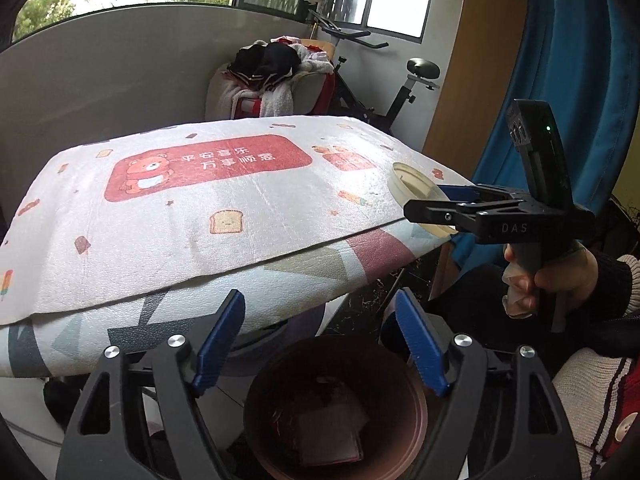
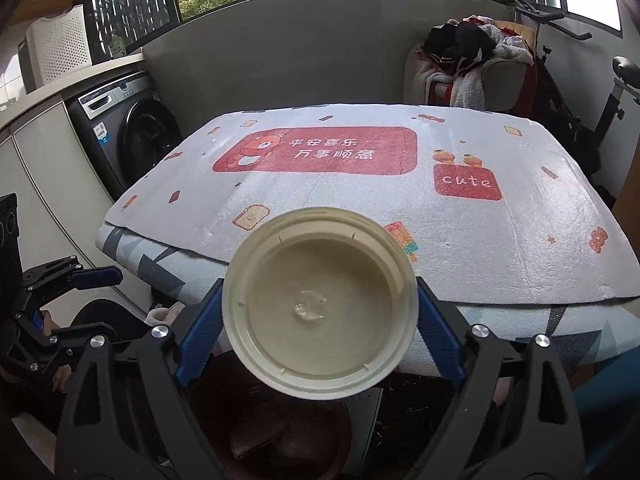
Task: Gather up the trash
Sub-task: 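Open the left gripper to drop the tray into the bin while the right lowers the lid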
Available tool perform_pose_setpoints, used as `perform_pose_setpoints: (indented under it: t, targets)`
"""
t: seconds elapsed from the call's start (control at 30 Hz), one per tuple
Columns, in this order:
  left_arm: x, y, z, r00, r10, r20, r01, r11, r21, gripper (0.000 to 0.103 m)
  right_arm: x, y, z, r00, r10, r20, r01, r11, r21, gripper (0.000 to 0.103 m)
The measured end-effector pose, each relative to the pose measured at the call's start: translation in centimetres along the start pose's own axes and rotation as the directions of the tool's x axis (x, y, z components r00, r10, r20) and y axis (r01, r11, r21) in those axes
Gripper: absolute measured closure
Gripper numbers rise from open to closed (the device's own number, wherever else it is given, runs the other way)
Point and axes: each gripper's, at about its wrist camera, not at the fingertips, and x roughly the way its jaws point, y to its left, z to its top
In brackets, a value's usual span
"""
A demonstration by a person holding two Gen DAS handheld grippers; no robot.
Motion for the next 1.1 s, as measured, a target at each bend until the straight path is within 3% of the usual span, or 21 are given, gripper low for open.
perform_pose_setpoints:
  t: [0.13, 0.4, 0.7, 1.1]
  targets:
    - [-0.8, 0.5, 0.0, 0.997, 0.067, 0.031, -0.067, 0.998, -0.008, 0.007, 0.6, 0.9, -0.7, 1.000, 0.006, -0.025, -0.006, 1.000, -0.024, 0.015]
    - [-2.2, 1.6, -0.9, 0.982, 0.166, 0.091, -0.162, 0.985, -0.053, 0.006, 2.2, 3.7, -3.2, 0.994, 0.038, -0.101, -0.047, 0.995, -0.089, 0.015]
    - [-1.3, 1.7, -1.0, 0.984, 0.171, 0.044, -0.169, 0.984, -0.054, 0.006, 4.4, 5.9, -5.7, 0.978, 0.022, -0.209, -0.059, 0.983, -0.171, 0.015]
    - [-0.9, 1.7, -1.2, 0.984, 0.175, 0.017, -0.173, 0.982, -0.072, 0.006, 5.1, 5.8, -6.1, 0.971, 0.002, -0.239, -0.044, 0.984, -0.171, 0.013]
